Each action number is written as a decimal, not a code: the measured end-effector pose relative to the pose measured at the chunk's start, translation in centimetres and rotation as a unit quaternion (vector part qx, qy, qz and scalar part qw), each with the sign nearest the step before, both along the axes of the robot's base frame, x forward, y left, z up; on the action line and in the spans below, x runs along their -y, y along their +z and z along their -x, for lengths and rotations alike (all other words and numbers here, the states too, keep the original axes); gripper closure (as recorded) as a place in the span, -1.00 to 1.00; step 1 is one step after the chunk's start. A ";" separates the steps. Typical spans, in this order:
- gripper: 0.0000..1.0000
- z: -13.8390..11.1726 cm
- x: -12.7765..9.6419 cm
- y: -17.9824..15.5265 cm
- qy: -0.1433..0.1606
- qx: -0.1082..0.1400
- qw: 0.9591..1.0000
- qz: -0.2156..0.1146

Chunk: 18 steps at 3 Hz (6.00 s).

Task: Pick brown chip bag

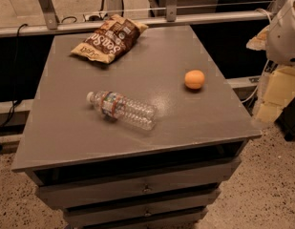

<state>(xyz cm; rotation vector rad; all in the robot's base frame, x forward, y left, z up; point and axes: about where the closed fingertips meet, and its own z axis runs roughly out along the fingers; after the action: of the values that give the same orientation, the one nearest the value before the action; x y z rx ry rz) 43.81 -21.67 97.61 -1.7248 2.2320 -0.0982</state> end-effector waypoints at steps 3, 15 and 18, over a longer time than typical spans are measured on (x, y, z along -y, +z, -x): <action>-1.00 -8.9 -3.6 0.3 0.029 0.050 0.997 -0.057; -1.00 -45.7 -25.1 -9.2 -0.115 0.138 0.871 -0.456; 0.25 -46.5 -26.6 -10.9 -0.084 0.135 0.906 -0.392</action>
Offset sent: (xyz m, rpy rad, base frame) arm 0.0904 0.0279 -0.0007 0.1203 -0.1224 0.0664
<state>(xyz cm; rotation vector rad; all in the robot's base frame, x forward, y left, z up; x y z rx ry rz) 90.33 4.90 86.68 -1.0078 1.8276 0.4393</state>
